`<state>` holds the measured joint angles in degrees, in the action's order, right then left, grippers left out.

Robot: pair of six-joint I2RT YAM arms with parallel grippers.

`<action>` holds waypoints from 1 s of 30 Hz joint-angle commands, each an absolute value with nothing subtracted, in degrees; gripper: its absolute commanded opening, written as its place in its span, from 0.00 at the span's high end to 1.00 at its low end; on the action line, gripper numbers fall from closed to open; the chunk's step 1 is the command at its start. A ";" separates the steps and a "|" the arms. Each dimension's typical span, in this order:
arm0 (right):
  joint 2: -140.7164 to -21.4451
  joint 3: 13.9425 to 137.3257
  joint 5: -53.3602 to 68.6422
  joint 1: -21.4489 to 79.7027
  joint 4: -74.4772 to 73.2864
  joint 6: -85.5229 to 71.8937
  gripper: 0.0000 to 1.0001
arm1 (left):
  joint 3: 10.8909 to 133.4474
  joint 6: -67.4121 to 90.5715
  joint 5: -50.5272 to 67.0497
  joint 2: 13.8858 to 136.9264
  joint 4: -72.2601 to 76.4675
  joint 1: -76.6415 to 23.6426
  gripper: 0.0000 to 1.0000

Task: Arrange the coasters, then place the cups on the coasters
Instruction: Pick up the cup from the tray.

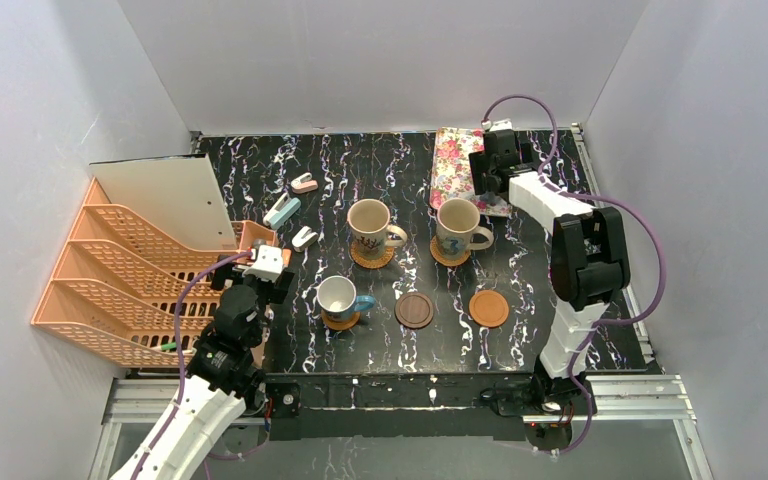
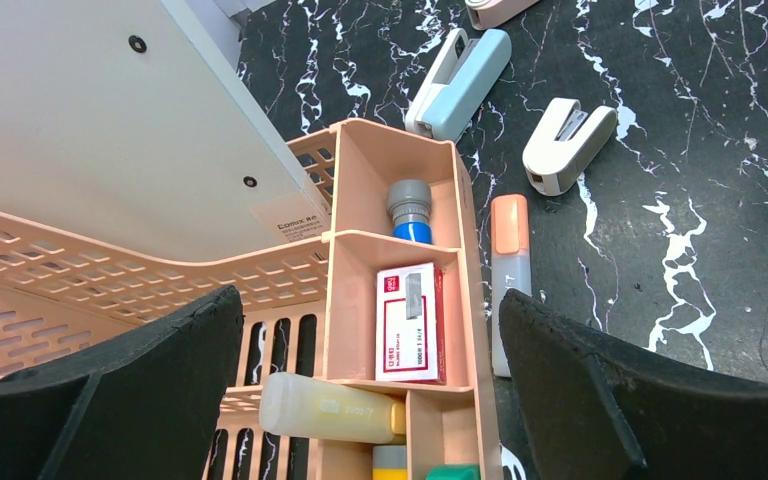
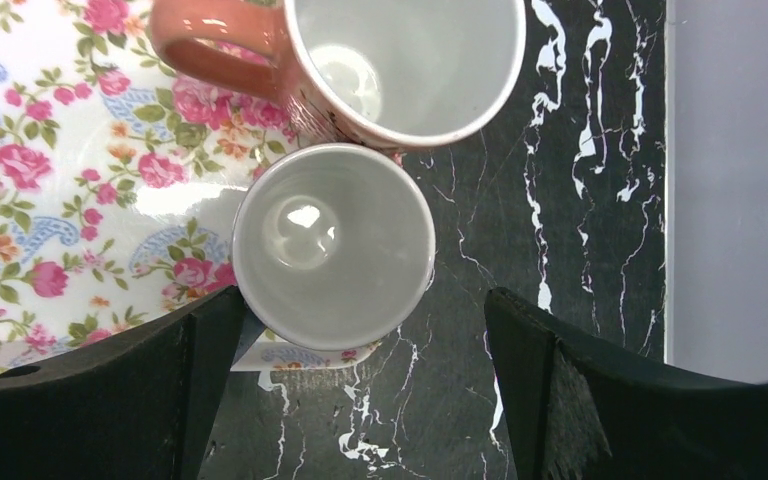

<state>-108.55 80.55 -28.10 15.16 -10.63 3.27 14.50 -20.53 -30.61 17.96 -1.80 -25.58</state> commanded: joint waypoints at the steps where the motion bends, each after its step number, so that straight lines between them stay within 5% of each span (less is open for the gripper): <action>1: -105.72 79.73 -26.44 13.85 -10.16 3.02 0.02 | 14.41 -20.11 -30.67 17.01 -1.98 -25.31 0.02; 30: -101.07 72.64 -14.23 10.34 -10.31 -3.57 0.02 | 14.33 -20.21 -30.77 16.84 -2.02 -25.31 0.02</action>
